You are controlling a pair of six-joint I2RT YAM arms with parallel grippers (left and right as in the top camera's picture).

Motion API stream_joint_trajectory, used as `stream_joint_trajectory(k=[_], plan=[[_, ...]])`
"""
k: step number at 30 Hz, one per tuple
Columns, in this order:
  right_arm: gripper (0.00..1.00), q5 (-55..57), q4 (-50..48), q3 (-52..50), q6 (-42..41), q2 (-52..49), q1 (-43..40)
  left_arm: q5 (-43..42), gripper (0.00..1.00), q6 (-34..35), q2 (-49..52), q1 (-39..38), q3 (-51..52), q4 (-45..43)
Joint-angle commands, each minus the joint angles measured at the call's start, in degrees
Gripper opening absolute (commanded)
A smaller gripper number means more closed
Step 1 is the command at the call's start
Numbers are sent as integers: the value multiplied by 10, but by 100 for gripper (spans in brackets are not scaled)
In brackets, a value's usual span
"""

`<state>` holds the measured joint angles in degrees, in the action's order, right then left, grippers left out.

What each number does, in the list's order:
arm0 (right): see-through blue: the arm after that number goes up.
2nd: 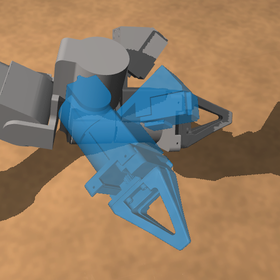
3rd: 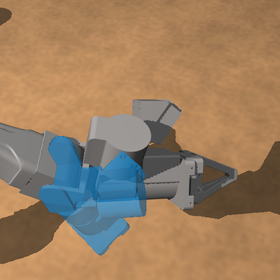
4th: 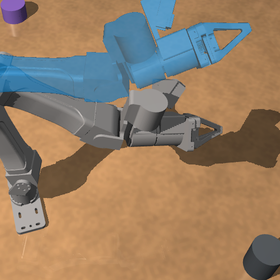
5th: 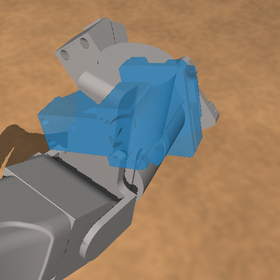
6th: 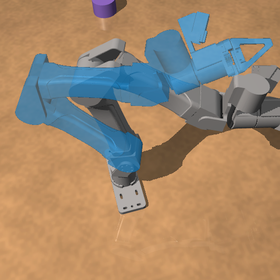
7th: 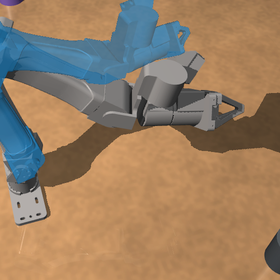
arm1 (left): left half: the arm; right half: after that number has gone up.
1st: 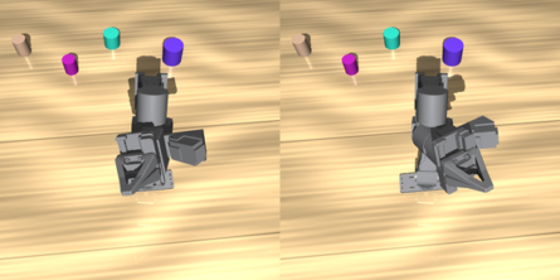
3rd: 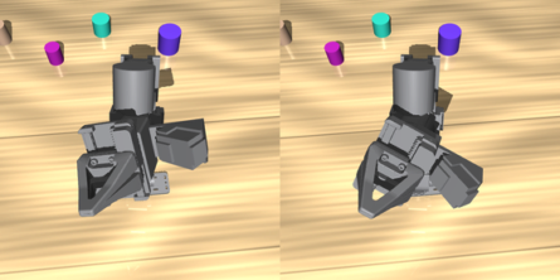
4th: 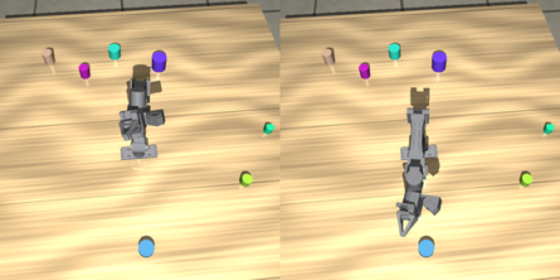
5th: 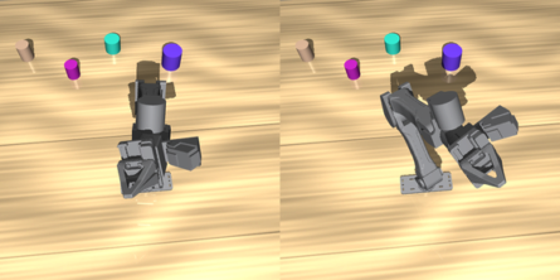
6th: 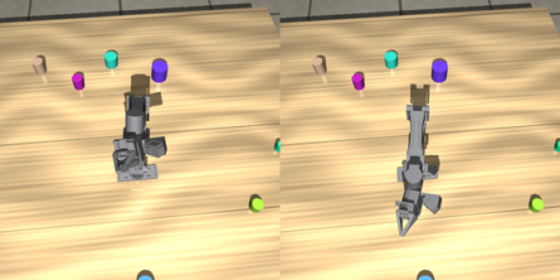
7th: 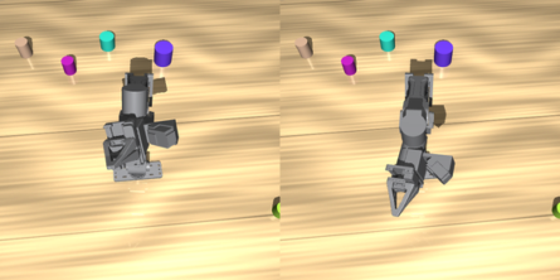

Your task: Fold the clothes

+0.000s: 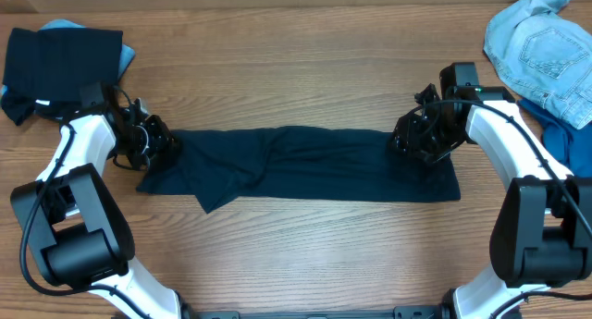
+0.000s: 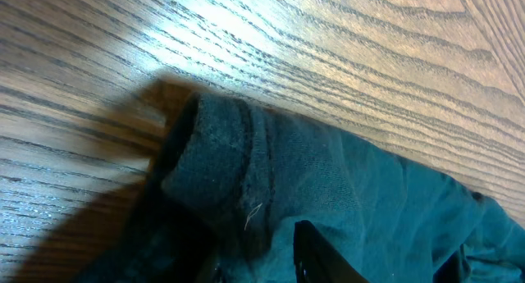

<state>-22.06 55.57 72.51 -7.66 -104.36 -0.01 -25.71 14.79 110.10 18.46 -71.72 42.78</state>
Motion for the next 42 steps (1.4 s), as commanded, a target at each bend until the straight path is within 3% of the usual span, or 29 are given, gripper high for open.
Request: stream_joint_trajectory(k=[1,5,10,14,18,21,25,32,35,38,42], plan=[[59,2,4,2,2,7,1,-24,27,-10,-8,-1,-12,-2],[59,31,18,2,2,7,1,-87,26,-10,-8,-1,-12,-20],[60,36,23,-5,0,7,1,-81,28,-9,-8,-1,-12,-24],[34,36,-21,-46,-16,7,1,-72,28,-10,-8,-1,-12,-23],[26,36,-94,-101,-44,6,1,-71,29,-10,-8,-1,-12,-23],[26,40,-127,-132,-47,6,1,-71,29,-10,-8,-1,-12,-22],[24,127,-157,-172,-109,3,-4,-76,28,-10,-8,-1,-12,-23],[23,115,-206,-201,-112,-14,-31,-106,28,-11,-8,-1,-12,-37],[23,115,-207,-201,-110,-14,-30,-124,34,-11,-8,-2,-12,-51],[23,113,-208,-201,-110,-14,-30,-116,47,-16,-8,-2,-12,-54],[23,113,-208,-201,-110,-14,-30,-113,46,-40,-8,-2,-12,-33]])
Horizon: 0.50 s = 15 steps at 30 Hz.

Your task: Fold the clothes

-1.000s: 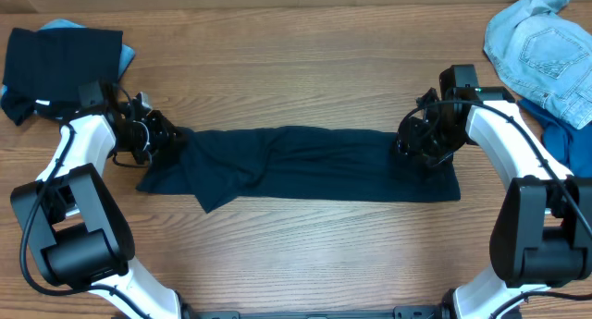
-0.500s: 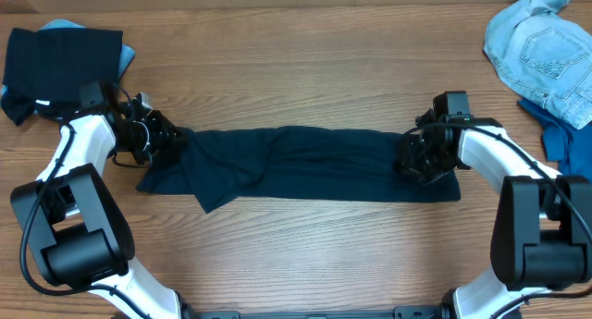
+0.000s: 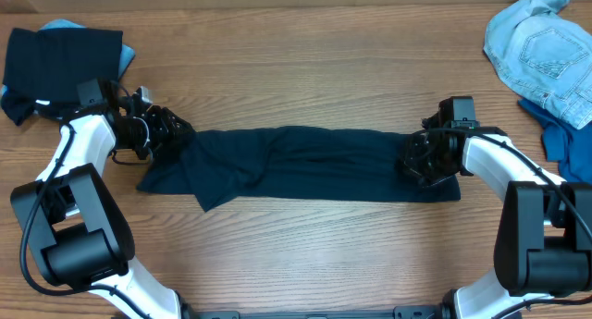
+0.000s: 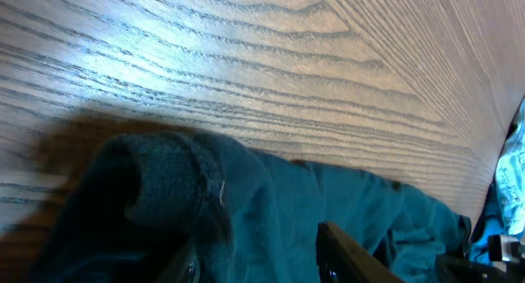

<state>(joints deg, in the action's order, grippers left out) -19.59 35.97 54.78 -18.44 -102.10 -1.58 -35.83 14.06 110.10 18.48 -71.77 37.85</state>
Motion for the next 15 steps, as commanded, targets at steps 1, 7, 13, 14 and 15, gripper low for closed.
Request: stream_joint_trajectory(k=[1,7,13,14,15], plan=[[23,88,-12,-23,-3,-37,-14,-10,44,-43,-8,-2,-12,24],[23,88,-19,-23,-3,-37,-14,58,25,-52,-8,-2,-12,69],[23,88,-25,-23,-3,-37,-14,63,4,-54,-8,-1,-12,59],[24,88,-25,-23,-3,-37,-14,63,4,-49,-8,0,-12,52],[24,88,-25,-23,-3,-37,-14,63,4,-42,-8,2,-12,42]])
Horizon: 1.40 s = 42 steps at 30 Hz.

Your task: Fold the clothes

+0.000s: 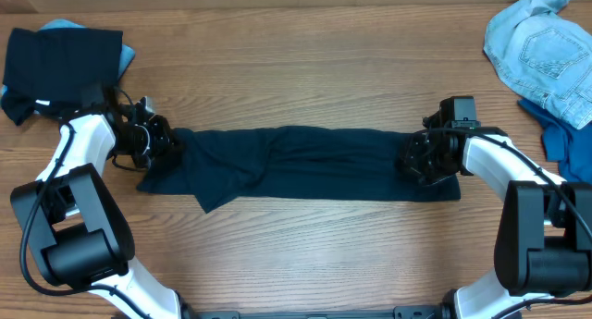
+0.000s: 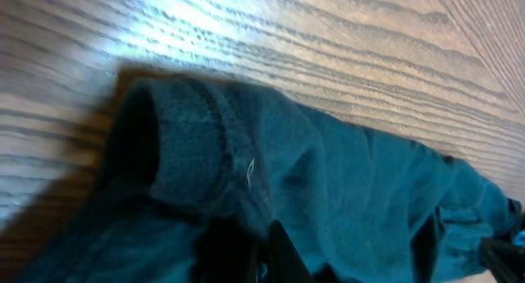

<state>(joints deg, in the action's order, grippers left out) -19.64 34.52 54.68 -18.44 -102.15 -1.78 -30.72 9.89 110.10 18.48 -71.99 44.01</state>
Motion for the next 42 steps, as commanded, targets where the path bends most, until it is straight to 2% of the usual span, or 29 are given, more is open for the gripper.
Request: stream_joint_trajectory(k=[1,10,20,24,27,29,32,35,40,42], plan=[[24,89,-10,-22,-3,-36,-12,12,4,9,-8,3,-10,-30],[24,89,-10,-22,-3,-36,-12,73,4,110,-8,8,-10,-129],[24,89,-10,-22,-3,-36,-12,89,6,118,-8,9,-10,-165],[24,89,-10,-22,-3,-36,-12,111,11,118,-8,9,-10,-166],[24,89,-10,-22,-2,-36,-12,113,23,117,-8,10,-10,-166],[24,89,-10,-22,-2,-36,-12,113,39,117,-8,11,-10,-166],[24,89,-10,-22,-2,-36,-12,111,49,116,-8,17,-10,-164],[24,89,-10,-22,-2,-36,-12,47,48,115,-8,23,-10,-169],[24,89,-8,-22,-2,-36,-12,-103,37,110,-8,2,-10,-149],[24,89,-8,-22,-3,-36,-12,-104,35,90,-8,-25,-10,-125]])
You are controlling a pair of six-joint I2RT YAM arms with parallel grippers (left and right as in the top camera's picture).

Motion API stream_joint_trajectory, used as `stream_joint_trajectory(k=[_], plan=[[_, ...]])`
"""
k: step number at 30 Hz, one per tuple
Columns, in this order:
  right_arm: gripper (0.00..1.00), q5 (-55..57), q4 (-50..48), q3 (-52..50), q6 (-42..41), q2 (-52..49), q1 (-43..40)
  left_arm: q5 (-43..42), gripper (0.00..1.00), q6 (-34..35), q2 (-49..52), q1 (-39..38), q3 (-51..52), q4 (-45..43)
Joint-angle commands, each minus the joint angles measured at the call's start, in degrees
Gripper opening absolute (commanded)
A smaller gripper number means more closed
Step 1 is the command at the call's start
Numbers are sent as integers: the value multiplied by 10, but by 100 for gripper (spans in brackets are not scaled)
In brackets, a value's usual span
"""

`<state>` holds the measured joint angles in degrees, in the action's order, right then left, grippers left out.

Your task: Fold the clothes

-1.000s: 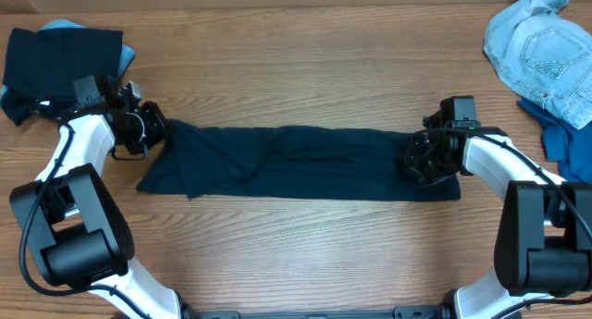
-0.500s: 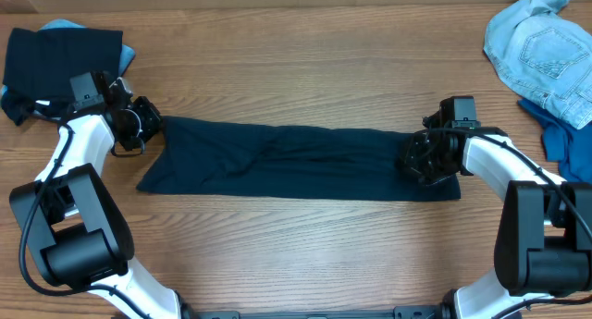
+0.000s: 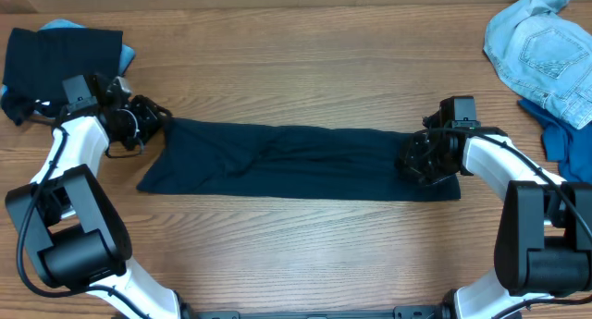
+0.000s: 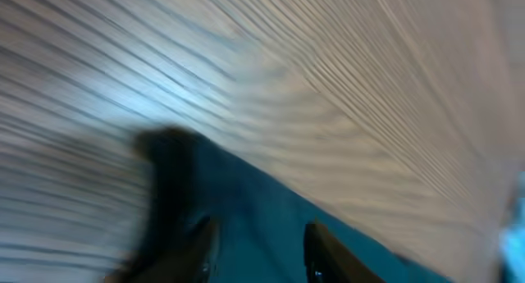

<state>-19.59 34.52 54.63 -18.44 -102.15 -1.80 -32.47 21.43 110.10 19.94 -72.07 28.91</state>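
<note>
A dark navy garment (image 3: 296, 162) lies stretched in a long flat band across the middle of the table. My left gripper (image 3: 155, 116) sits at its upper left corner. In the blurred left wrist view its fingers (image 4: 205, 242) stand apart, and the teal-looking cloth (image 4: 262, 217) fills the gap in my left gripper (image 4: 258, 254). My right gripper (image 3: 413, 160) rests low on the garment's right end. Its fingers are hidden under the wrist.
A folded dark garment (image 3: 60, 65) lies on a light blue piece at the back left corner. A light blue denim item (image 3: 541, 46) is heaped at the back right, with a darker blue cloth (image 3: 560, 139) below it by the right edge.
My left gripper has moved up and to the left. The garment's left end now lies flat, with no flap sticking out at the lower left. Its fingers were close together on the hem and are now apart.
Both grippers were at the ends of the band, its lower left rumpled into a flap. Then the right gripper sat lower on the right end and has stayed there. The left reached inward, came back to the hem, and now the band is smooth.
</note>
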Motion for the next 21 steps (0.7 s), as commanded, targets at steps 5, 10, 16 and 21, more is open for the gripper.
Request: stream_joint_trajectory(k=[5,10,16,21], plan=[[24,88,-8,-22,-3,-36,-12,21,31,-43,-8,-144,-9,59],[24,69,-7,-22,-2,-36,-12,150,20,-43,-7,-226,-9,23],[23,69,-7,-22,-2,-36,-12,163,17,-43,-7,-229,-9,64],[24,69,-7,-22,-2,-36,-12,142,15,-69,-7,-225,-9,103]])
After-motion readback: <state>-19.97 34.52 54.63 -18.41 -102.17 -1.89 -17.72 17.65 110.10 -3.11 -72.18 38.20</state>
